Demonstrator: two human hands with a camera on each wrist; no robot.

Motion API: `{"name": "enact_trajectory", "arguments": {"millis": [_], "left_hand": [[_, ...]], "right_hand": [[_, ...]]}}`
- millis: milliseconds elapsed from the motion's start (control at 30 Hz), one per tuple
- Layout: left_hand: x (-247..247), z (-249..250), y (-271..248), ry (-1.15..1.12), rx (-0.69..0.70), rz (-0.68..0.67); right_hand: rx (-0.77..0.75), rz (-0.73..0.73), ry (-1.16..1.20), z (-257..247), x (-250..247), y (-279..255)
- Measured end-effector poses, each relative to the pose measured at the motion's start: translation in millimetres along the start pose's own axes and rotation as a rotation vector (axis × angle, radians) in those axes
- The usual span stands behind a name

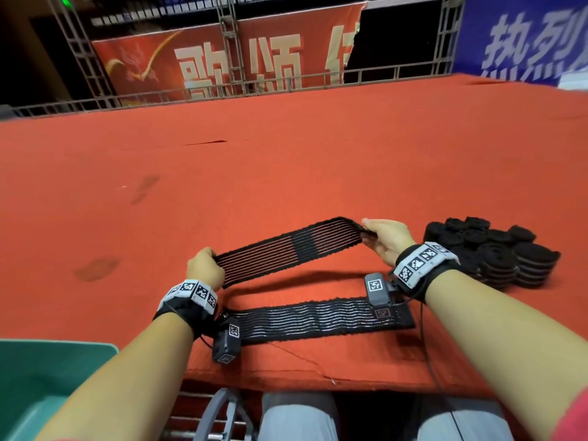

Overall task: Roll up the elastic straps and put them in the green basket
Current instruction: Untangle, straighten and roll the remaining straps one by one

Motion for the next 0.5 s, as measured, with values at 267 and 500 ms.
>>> {"name": "enact_trajectory", "arguments": {"millis": [267,500], "left_hand": [[-10.4,1.6,-20.1,-0.040,0.011,0.007],[-18.3,8.1,-51.8,-0.103,0.066,-0.007]], "right_hand": [[0.035,-0.288,-0.187,-12.7,12.7,-31.5],[-0.025,-0.243,-0.485,-25.2,-7.9,-70.7]]}}
Point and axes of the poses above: each hand's wrist, its own y-axis towards the middle knuckle, its own x-axis out of the palm, z = x × y, the point moved 8 cm from there along y, towards the middle knuckle, and after that the axes turned 12 degrees about -z, right-handed, at the moved point
